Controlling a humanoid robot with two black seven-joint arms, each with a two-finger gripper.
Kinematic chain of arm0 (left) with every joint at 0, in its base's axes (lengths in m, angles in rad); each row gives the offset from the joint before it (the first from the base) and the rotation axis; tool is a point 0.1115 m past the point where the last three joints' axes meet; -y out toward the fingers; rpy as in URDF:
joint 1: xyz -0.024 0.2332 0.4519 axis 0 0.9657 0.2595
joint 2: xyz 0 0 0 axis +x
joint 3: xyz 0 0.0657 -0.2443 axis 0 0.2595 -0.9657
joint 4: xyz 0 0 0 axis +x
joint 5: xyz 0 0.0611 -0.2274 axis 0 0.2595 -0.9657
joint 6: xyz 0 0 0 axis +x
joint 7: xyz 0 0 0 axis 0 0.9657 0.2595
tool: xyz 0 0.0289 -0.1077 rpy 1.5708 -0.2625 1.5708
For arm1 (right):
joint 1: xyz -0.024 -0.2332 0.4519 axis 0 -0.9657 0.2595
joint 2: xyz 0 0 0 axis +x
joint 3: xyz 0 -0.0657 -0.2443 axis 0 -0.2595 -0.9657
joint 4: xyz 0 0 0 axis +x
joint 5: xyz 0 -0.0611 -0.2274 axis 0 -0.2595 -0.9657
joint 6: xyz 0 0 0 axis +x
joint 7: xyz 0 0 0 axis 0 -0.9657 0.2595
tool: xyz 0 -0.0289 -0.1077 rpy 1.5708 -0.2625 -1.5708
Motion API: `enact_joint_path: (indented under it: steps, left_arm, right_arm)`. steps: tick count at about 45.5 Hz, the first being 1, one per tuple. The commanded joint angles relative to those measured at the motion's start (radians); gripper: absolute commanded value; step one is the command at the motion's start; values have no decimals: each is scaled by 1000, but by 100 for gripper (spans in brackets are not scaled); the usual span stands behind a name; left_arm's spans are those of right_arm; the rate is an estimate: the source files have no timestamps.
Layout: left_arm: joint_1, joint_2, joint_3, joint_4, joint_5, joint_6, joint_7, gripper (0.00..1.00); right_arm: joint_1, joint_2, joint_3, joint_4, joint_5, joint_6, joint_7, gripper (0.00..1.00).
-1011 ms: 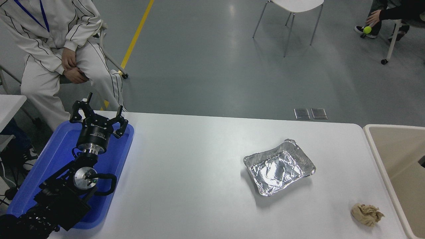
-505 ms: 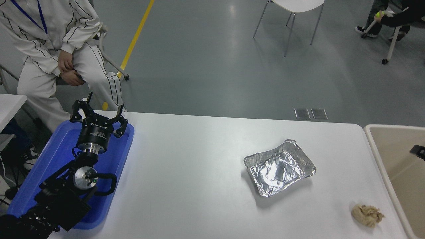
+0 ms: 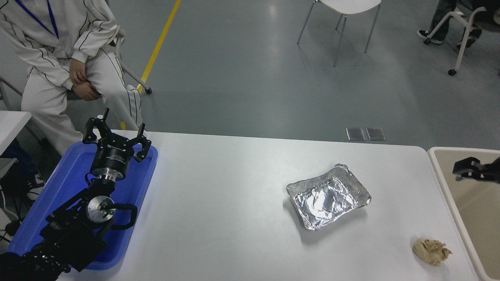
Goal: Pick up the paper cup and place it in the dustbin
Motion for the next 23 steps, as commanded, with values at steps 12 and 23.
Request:
enact_joint_path:
  steps: [12,23]
  left_arm:
    - [0,0,-1,0,0,0,0,100]
    - [0,0,1,0,0,0,0,100]
  right_arm:
    - [331,194,-54,164,-3,283,0,100]
    - [429,294,-54,220,-3,283,0,100]
